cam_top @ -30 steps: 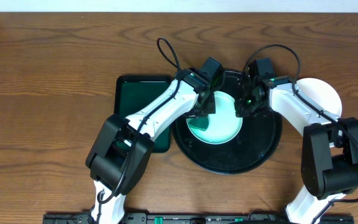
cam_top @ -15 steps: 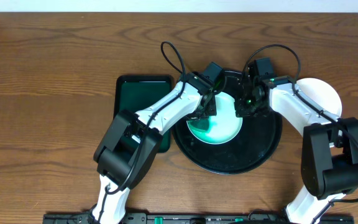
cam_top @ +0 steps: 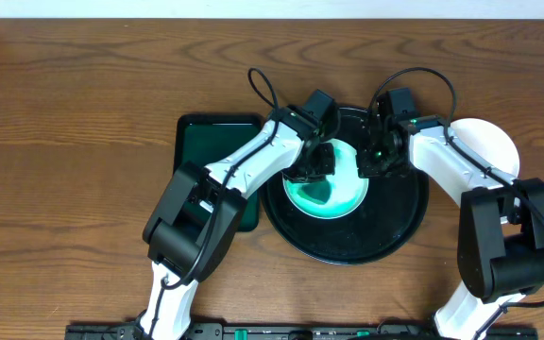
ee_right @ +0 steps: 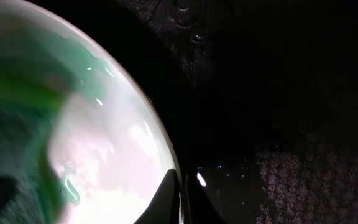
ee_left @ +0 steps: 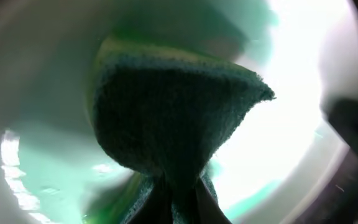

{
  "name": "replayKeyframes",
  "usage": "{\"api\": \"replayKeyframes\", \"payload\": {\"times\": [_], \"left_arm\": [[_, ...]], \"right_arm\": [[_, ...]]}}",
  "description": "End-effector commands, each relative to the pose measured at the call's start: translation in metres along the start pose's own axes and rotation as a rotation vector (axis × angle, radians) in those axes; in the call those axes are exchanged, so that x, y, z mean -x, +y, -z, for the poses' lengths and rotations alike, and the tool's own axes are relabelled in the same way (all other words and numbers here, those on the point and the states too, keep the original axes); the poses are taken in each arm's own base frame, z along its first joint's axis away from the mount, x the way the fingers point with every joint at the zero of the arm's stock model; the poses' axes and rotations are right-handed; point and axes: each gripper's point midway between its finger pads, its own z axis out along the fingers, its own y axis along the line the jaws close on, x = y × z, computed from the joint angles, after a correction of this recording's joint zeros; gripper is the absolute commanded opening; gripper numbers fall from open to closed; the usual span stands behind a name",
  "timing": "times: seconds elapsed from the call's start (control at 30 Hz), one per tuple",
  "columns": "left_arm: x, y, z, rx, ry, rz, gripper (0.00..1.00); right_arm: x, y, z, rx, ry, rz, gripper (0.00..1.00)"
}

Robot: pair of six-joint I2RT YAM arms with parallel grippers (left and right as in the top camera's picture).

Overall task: Clean dirty plates on tray and stack at the side
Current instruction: 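Scrub the plate surface with the sponge while the right gripper holds the rim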

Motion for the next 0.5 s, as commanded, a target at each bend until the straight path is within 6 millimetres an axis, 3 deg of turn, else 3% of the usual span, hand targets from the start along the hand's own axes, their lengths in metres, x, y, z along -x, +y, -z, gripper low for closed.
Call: {"api": "replayKeyframes", "payload": {"times": [0.0,0.2,0.33,0.47], "left_arm": [[-0.025,-0.031,0.0,-0.138,0.098,-0.062,0.07],[-0.008,-0.046,0.053,-0.18,-0.048,-0.11,0.07],[0.012,-0.032,0.091,-0.07,-0.229,-0.109,0.07],[0.019,-0.01,0.101,0.048,-0.296,-0.082,0.08]], "right_arm": [[-0.001,0.01,0.002,0.013,-0.006,0.017,0.01],[-0.002,0.013,0.002,0.014,-0.006,0.029,0.01],[-0.002,0.013,0.001,0.015,-0.005,0.031,0.01],[-0.002,0.014,0.001,0.015,-0.006,0.032,0.01]]}}
